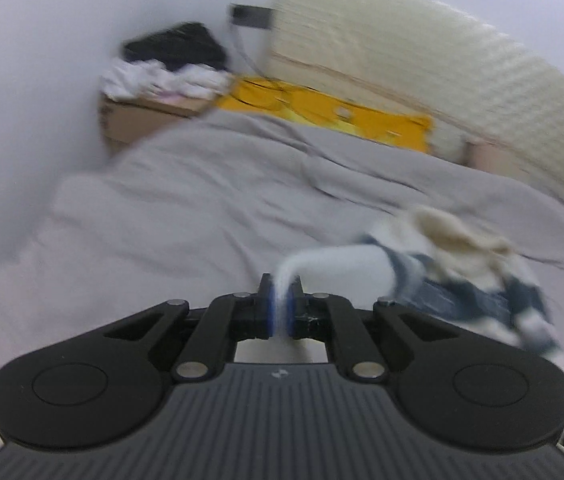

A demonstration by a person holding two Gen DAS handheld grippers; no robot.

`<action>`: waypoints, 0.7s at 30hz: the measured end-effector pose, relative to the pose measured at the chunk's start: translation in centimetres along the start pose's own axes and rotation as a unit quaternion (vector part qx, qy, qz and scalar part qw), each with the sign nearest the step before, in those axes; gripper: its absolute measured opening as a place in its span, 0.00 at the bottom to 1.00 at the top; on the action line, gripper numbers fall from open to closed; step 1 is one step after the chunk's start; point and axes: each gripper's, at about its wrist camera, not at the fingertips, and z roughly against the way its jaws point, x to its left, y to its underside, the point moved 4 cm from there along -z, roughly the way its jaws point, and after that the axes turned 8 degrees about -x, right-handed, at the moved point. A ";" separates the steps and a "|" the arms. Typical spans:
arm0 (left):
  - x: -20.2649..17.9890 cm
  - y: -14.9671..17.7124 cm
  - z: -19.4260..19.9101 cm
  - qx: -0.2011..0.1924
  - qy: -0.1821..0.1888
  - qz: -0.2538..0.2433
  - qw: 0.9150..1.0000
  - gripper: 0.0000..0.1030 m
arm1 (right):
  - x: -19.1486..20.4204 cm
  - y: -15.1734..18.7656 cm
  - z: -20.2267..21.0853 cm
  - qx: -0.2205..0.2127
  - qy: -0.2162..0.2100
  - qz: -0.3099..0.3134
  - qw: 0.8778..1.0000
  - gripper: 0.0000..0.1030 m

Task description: Fold large clothes

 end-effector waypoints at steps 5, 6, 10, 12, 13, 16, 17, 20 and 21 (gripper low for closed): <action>5.3 -4.6 -6.3 0.001 -0.079 -0.027 0.997 0.07 | 0.1 -0.6 -1.4 -0.009 0.006 -0.010 1.000 0.99; 6.4 -5.1 -7.8 0.006 -0.093 -0.024 0.995 0.07 | 0.2 -0.7 -1.8 -0.011 0.006 -0.012 1.000 0.99; 9.9 -6.8 -13.6 0.011 -0.137 -0.030 0.990 0.07 | 0.5 -0.8 -3.1 -0.017 0.012 -0.006 1.000 0.99; 11.4 -7.1 -16.5 0.016 -0.153 -0.029 0.988 0.07 | 0.6 -1.0 -3.8 -0.019 0.016 -0.001 1.000 0.99; 12.2 -7.1 -18.1 0.022 -0.160 -0.025 0.987 0.07 | 0.6 -1.0 -4.1 -0.021 0.018 0.000 1.000 0.99; 14.3 -6.3 -22.2 0.040 -0.173 -0.024 0.984 0.07 | 0.4 -1.0 -5.3 -0.021 0.027 -0.009 0.999 0.99; 15.3 -6.0 -23.6 0.048 -0.173 -0.018 0.984 0.07 | 0.2 -1.1 -5.7 -0.020 0.028 -0.015 0.999 0.99; 17.6 -5.0 -26.7 0.053 -0.178 0.007 0.983 0.08 | 0.4 -1.3 -6.6 -0.025 0.037 -0.001 0.999 0.99; 18.1 -4.7 -27.5 0.056 -0.179 0.013 0.982 0.08 | 0.4 -1.3 -6.9 -0.027 0.038 0.005 0.999 0.99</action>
